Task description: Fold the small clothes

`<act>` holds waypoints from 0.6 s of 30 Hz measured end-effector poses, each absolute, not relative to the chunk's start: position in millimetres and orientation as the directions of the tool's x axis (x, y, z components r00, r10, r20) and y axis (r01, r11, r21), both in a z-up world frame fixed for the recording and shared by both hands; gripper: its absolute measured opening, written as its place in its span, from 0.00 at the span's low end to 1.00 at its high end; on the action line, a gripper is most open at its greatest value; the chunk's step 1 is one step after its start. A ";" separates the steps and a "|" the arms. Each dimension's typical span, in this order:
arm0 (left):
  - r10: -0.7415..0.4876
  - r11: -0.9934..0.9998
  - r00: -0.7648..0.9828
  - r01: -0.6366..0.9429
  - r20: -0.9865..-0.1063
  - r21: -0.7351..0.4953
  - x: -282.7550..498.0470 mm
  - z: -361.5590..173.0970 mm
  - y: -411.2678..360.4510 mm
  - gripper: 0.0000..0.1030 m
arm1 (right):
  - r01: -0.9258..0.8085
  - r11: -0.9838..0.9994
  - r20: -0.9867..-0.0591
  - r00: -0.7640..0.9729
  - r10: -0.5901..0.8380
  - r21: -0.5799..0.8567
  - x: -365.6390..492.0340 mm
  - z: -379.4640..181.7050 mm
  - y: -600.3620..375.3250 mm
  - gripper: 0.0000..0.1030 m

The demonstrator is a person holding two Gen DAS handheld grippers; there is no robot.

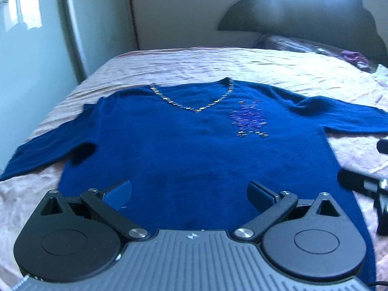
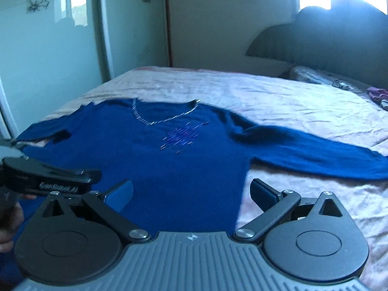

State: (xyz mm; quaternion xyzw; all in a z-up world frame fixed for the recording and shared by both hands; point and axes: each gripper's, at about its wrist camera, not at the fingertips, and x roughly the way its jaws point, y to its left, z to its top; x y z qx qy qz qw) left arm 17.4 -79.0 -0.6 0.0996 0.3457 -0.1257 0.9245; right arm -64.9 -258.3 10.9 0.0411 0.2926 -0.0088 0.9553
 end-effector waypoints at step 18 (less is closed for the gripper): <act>-0.194 0.933 0.732 0.344 -0.652 0.108 32.2 -14.1 -109.3 0.99 | 0.578 0.743 -0.553 0.761 -0.340 0.338 -85.8 -27.3 -525.9 1.00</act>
